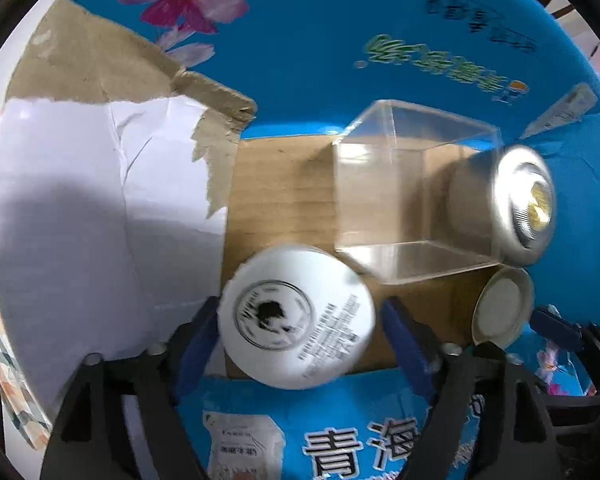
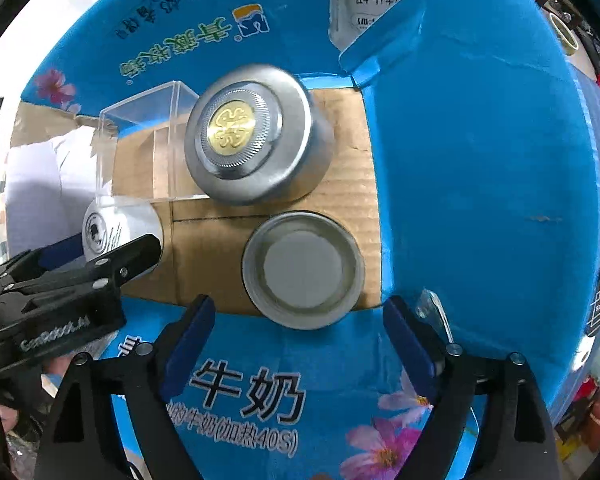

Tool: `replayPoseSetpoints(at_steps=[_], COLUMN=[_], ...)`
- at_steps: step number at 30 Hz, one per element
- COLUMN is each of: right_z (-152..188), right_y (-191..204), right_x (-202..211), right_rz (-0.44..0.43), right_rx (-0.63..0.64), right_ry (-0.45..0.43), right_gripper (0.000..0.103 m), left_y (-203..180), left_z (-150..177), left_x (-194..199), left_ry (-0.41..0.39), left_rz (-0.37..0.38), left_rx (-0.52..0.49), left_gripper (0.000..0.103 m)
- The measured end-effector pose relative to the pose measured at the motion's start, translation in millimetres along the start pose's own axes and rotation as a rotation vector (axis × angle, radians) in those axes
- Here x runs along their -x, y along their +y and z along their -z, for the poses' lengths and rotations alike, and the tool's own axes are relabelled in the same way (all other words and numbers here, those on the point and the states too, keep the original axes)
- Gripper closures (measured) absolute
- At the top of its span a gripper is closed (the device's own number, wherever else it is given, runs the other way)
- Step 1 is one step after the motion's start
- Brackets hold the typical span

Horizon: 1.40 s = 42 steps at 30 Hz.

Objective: Organize rigid objects
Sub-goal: 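Lower the cream jar and silver dish into the blue box and release, then move both tools back toward the remaining items on the table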

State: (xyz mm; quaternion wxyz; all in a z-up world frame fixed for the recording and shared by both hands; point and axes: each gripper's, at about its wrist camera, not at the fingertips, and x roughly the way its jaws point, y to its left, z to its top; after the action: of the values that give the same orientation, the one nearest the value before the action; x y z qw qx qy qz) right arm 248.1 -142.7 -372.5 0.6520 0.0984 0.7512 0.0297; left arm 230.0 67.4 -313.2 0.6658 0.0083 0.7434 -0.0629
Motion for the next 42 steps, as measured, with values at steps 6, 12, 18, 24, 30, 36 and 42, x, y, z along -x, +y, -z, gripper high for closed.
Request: replayPoseSetpoints(at_steps=[6,12,18,24,30,36,42], right_z=[21.7,48.6,78.5,110.5,141.7,170.6,193.7], right_y=[12.7,31.0,31.9,35.3,35.5,29.1,-19.1], right_x=[29.5,55.1,98.3,146.4,193.8,227.1,230.4], right_rz=[0.053,0.075,0.063,0.040,0.013,-0.024,-0.042], right_rx=[0.035,0.078,0.102,0.130,0.157,0.185,0.121], right_ry=[-0.086,-0.153,-0.222,-0.320,-0.386,-0.421,-0.414], right_gripper=[0.000,0.000,0.000,0.000,0.000,0.000,0.000], left_y=[-14.4,-11.0,-18.8,-21.2,-39.0,-50.0,-71.4], left_z=[23.1,56.7,101.3,89.1,102.8,129.5,145.4], left_x=[25.8,53.5,100.5,151.6,189.7,215.7,224.4], left_ry=[-0.057,-0.120,-0.244,-0.362,-0.464,-0.505,-0.519], left_rz=[-0.046,-0.094,-0.122,-0.126,-0.145,-0.143,-0.124], left_rx=[-0.035,-0.008,0.004,0.013,0.009,0.032,0.034], left_gripper=[0.000,0.000,0.000,0.000,0.000,0.000,0.000])
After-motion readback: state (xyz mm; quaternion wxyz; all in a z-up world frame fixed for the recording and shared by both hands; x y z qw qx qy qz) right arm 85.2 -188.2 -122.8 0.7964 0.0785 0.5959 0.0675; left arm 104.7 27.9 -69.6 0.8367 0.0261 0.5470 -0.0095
